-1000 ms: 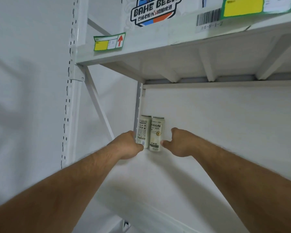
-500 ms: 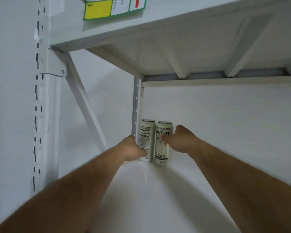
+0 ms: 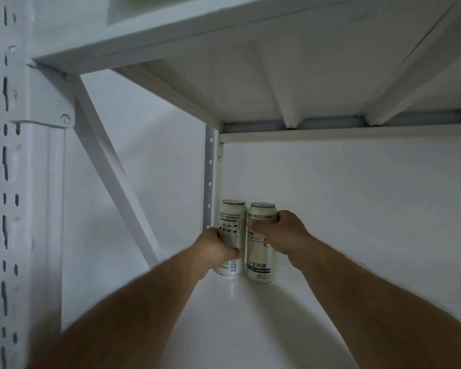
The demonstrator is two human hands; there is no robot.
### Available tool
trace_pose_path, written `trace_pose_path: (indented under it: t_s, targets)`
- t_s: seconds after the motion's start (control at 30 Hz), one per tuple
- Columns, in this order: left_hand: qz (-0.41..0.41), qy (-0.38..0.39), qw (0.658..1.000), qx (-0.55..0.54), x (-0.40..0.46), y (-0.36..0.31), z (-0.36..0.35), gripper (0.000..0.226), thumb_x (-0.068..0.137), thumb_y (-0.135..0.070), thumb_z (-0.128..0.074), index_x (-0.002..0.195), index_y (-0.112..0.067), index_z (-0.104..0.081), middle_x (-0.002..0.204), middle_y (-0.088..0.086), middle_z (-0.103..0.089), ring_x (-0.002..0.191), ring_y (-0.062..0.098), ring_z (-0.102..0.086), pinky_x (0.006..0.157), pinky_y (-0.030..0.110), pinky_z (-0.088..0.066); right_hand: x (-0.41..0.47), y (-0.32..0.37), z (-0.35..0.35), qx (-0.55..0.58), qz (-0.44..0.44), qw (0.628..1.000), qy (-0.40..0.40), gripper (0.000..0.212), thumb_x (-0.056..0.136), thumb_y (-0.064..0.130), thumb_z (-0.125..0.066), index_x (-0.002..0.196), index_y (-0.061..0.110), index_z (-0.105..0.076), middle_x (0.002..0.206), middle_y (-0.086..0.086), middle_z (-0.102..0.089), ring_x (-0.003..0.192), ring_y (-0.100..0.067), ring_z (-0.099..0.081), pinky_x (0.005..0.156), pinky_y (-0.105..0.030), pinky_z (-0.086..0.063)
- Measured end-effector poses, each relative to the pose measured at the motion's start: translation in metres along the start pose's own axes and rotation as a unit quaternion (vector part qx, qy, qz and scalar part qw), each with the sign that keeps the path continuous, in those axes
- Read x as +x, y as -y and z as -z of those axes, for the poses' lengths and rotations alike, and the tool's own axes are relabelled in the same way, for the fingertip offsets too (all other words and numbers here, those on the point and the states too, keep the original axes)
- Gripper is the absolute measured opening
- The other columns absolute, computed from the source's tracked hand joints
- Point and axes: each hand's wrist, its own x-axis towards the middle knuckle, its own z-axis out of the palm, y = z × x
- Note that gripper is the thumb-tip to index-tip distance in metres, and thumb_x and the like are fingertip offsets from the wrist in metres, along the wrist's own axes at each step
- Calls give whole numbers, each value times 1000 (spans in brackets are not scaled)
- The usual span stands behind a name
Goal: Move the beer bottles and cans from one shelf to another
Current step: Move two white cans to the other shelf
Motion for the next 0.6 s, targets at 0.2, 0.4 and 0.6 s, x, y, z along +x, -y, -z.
trace_pose_path:
  t_s: [0.2, 0.4, 0.6]
  targets:
    - [-10, 4, 1000, -25, 3, 4, 3, 44, 65, -8, -91, 105, -17, -74, 99, 0, -79, 92, 18, -75, 88, 36, -60, -6, 2, 8, 10, 11, 1000, -24, 18, 83, 35, -79, 84, 20, -69, 86, -1, -73, 68, -9, -65, 52, -18, -47]
    - [-39, 34, 998, -25, -12, -10, 0, 35, 69, -8, -91, 97, -21, -72, 102, 1, -79, 96, 20, -75, 96, 41, -59, -29, 17, 38, -15, 27, 997, -64, 25, 82, 41, -78, 92, 18, -71, 85, 3, -72, 72, -9, -66, 54, -20, -46]
    - [-111, 67, 991, -13, -45, -42, -14, 35, 73, -10, -89, 89, -28, -64, 96, -7, -74, 94, 14, -71, 97, 37, -56, -74, 26, 78, -13, 46, 992, -113, 22, 83, 41, -79, 85, 21, -68, 83, 5, -71, 72, -7, -65, 54, -19, -43]
